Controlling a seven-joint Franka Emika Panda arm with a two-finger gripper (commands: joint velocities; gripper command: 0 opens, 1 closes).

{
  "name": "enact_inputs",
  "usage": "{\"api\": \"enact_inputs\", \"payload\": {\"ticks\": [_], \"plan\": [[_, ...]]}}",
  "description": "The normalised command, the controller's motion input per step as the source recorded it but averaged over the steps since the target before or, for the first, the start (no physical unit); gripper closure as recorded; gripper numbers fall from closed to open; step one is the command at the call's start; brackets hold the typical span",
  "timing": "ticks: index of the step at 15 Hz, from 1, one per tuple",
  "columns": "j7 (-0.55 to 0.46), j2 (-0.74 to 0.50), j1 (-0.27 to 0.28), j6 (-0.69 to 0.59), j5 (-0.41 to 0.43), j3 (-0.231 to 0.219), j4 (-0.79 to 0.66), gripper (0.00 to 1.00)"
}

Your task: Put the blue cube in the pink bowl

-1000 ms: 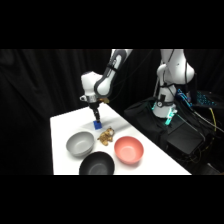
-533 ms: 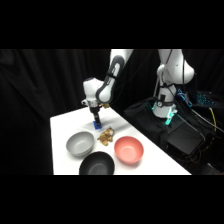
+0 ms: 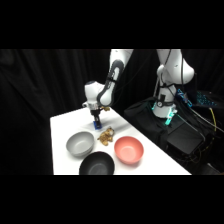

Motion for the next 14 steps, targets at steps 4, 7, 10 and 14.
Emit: {"api": "enact_inputs", "payload": {"ticks": [4, 7, 10, 14], "plan": [[0.05, -0.05, -0.042, 0.06, -0.042, 0.041, -0.02, 0.74], [0.08, -0.23, 0.007, -0.06, -0.105, -0.033, -0.12, 0.79], [0.06, -0.43, 0.030, -0.17, -0.139, -0.058, -0.23, 0.80], [0.05, -0.56, 0.045, -0.34, -0.147, -0.091, -0.22, 0.80]]}}
